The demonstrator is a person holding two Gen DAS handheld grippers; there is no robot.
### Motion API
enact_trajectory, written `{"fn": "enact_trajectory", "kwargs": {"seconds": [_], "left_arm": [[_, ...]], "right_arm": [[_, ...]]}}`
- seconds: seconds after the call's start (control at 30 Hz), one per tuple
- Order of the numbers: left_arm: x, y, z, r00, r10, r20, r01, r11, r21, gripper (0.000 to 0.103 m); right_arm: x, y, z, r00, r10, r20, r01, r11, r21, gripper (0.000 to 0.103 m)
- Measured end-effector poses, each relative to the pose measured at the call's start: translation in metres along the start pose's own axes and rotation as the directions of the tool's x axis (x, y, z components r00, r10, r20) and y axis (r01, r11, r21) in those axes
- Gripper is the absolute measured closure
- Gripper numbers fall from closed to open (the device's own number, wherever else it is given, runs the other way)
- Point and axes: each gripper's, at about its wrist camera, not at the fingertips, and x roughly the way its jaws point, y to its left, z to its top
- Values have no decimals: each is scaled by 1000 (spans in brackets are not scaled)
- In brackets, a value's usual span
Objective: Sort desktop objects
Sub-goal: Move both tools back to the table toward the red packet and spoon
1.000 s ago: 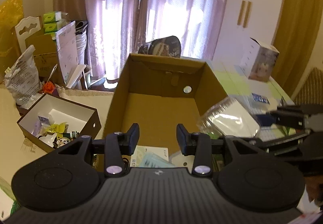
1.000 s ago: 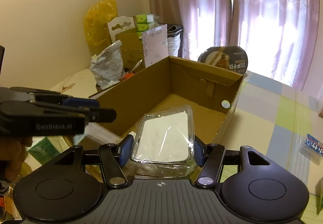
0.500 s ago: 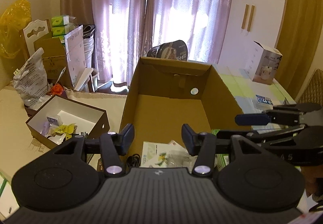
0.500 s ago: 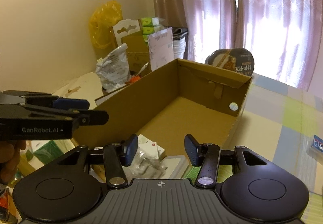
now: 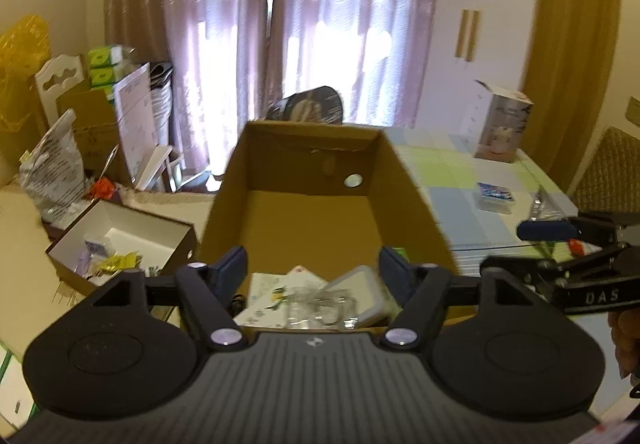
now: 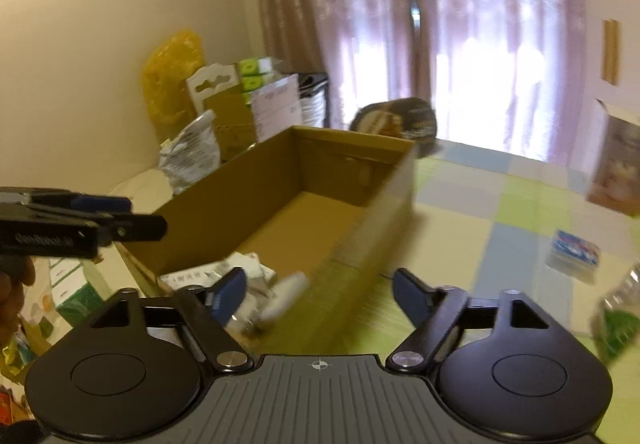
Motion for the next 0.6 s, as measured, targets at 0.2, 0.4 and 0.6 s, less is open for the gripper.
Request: {"fn": "enact_trajectory", "kwargs": {"seconds": [0.2, 0.4, 0.6], "left_arm": [[-14, -43, 8, 998, -54, 19, 52, 996, 67, 20], [-18, -95, 12, 994, -107, 20, 103, 983, 151, 10], [-13, -151, 7, 982, -189, 2, 185, 959, 213, 3]], "right_arm": [[-46, -26, -34, 999, -54, -9, 54, 996, 77, 6], [-89, -55, -67, 994, -104, -41, 109, 982, 155, 2], [-132, -92, -90, 983, -178, -51, 185, 953, 240, 2]]}}
